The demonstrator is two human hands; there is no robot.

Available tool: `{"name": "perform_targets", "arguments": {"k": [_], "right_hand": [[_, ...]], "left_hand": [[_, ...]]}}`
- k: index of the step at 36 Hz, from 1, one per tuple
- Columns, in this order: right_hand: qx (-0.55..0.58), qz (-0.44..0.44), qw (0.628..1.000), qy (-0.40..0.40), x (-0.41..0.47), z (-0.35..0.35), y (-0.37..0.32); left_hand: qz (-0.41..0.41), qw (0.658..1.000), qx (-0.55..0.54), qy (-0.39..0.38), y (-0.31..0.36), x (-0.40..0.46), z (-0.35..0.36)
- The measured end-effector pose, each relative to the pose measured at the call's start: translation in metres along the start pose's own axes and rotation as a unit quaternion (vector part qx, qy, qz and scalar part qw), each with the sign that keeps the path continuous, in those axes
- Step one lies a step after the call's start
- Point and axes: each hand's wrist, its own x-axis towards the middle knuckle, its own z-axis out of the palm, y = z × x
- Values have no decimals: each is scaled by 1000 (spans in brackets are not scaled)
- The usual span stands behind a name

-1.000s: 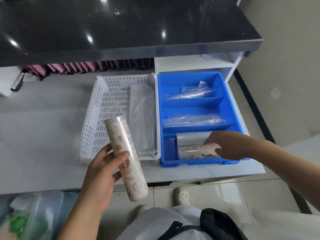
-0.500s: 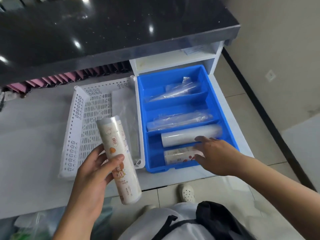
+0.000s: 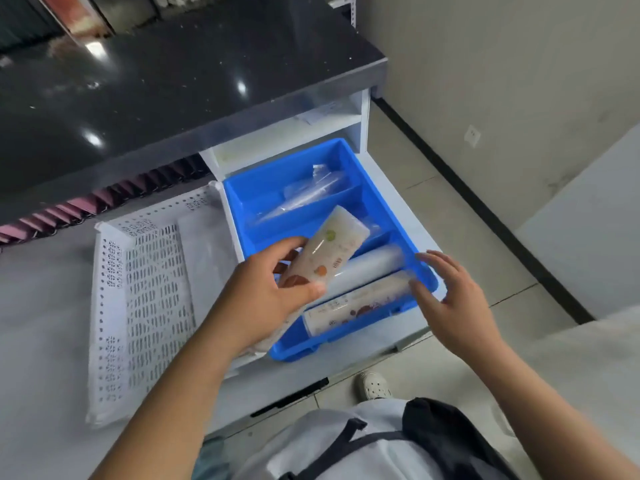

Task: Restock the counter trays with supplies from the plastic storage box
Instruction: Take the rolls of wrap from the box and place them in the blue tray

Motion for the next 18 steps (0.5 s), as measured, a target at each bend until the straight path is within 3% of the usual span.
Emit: {"name": "perform_targets", "arguments": {"k": [3,5,11,18], "right_hand": [[134,82,988,14,-5,-5,7],[158,94,983,9,-8,-7,8],[122,99,987,-30,-10,-7,5],[103,104,988,-39,-12,-7,2]], "left_hand": [[12,994,97,-58,6,16,22],[16,984,158,-85,8,28,38],[25,945,298,-134,4,56,72],[36,945,299,-130,5,71,91]]}}
